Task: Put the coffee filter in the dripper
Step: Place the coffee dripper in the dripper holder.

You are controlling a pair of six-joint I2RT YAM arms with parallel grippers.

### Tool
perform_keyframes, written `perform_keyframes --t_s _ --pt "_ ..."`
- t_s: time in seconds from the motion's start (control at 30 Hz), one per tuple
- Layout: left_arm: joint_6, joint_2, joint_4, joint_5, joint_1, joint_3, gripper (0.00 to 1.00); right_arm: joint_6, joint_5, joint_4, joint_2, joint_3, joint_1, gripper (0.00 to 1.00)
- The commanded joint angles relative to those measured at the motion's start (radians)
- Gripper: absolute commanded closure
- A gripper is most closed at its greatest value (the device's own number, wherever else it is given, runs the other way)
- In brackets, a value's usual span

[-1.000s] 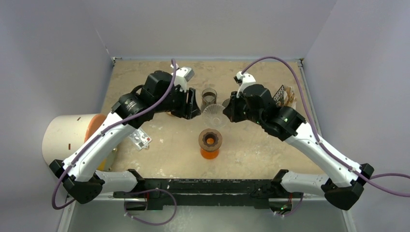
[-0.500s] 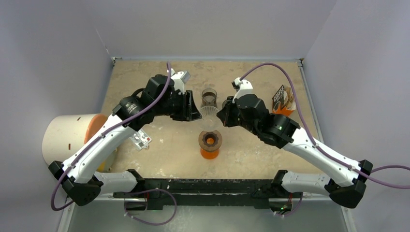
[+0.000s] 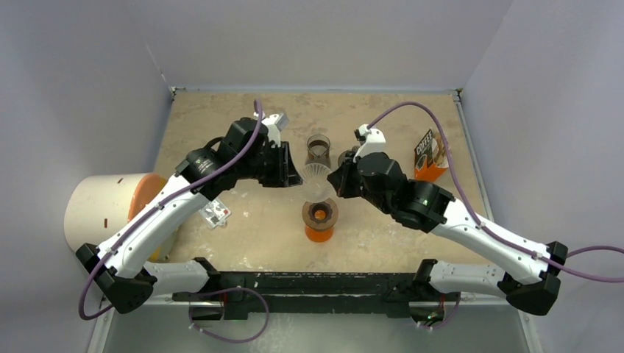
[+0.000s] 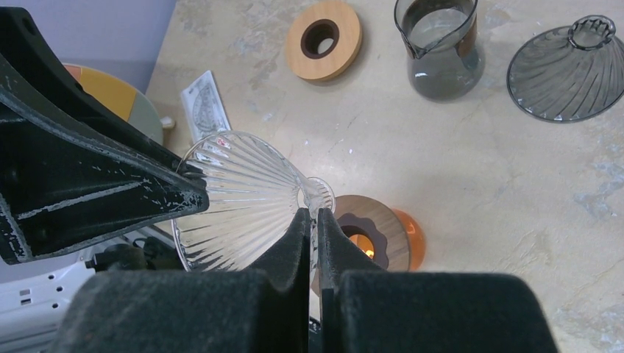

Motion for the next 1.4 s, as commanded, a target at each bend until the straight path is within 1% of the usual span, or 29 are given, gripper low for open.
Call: perform_keyframes --t_s 0.0,0.1,0.27,0.37,0.53,0.67,0.87,1.03,1.37 --pt "-0.008 -0.016 0.021 0.005 0.004 -0.015 0.8 0.048 0.039 0.046 -0.022 0.0 0.011 1.0" --pt "-0.013 -0.015 0.035 0.028 0.004 -0.029 0.87 0.061 0.046 0.051 -0.025 -0.013 0.015 1.0" --pt "-0.017 -0.009 0.044 0.061 0.004 -0.041 0.92 0.076 0.05 0.053 -0.023 -0.02 0.021 1.0" --pt "-0.016 -0.004 0.043 0.069 0.004 -0.045 1.0 0.078 0.046 0.053 -0.017 -0.016 0.025 1.0" --pt "0.009 0.015 0.016 0.092 0.004 -0.019 1.0 0.079 0.048 0.011 -0.005 0.01 0.029 1.0" --pt "0.023 0.041 -0.009 0.138 0.003 0.017 1.0 0.086 0.035 -0.077 0.008 0.056 0.029 1.0" --pt "0.021 0.059 0.001 0.184 0.004 -0.007 1.0 0.108 0.012 -0.171 0.016 0.068 0.029 1.0" --pt "0.035 0.077 -0.003 0.192 0.004 -0.012 1.0 0.155 -0.048 -0.195 0.017 0.027 0.029 1.0" --pt "0.06 0.106 -0.007 0.178 0.003 -0.037 1.0 0.185 -0.048 -0.174 0.023 -0.04 0.028 1.0"
